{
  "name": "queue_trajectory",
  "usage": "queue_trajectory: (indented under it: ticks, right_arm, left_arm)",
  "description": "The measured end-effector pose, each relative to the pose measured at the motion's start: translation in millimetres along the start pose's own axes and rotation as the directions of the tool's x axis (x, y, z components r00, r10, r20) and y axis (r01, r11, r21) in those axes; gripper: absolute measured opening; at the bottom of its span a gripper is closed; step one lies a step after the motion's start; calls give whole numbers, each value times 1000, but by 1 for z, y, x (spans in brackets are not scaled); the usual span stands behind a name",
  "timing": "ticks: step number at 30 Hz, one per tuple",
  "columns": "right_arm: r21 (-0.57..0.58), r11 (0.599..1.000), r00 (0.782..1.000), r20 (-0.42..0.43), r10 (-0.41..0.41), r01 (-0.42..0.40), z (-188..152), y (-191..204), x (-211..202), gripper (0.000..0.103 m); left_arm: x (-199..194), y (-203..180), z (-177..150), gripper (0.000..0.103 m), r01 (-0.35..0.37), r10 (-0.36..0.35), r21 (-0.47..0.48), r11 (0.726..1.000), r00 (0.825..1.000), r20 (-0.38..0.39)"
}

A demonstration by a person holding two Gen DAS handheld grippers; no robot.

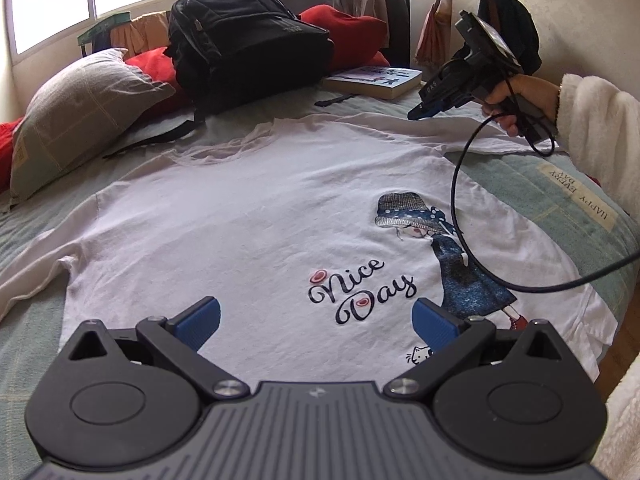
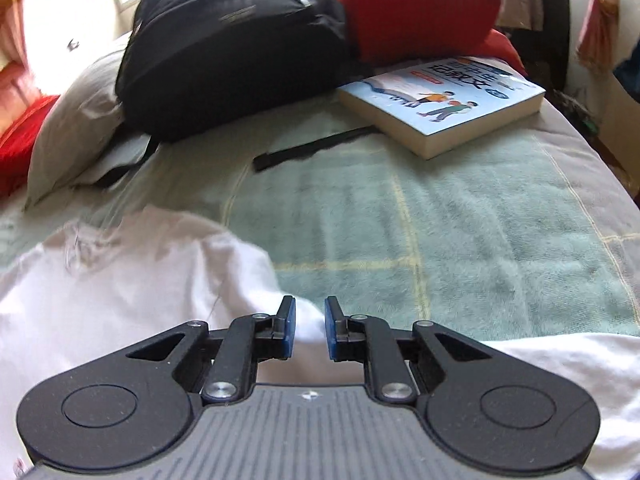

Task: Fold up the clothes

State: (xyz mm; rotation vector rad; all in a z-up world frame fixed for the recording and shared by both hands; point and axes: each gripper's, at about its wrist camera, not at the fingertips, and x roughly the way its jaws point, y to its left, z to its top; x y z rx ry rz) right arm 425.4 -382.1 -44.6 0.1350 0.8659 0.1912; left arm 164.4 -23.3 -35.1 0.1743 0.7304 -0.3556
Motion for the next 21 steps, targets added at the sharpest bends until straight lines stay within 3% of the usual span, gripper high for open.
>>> queue_trajectory:
  ticks: [9,14,21]
  right_arm:
    - [-100,994,999,17,-34,35,-23,11,1,24]
    - [-157,986,997,60,-41,50,-8,15,1,37]
    - [-239,971,999,-10,-30,27,-2,18,34,37]
  left_arm:
    - [21,5,-5,101,43,-45,-42,998,998,-45]
    - [22,6,-5,101,52,-55,-50,997,998,-43]
    - [23,7,-9,101,57,-59,-58,997,997,-47]
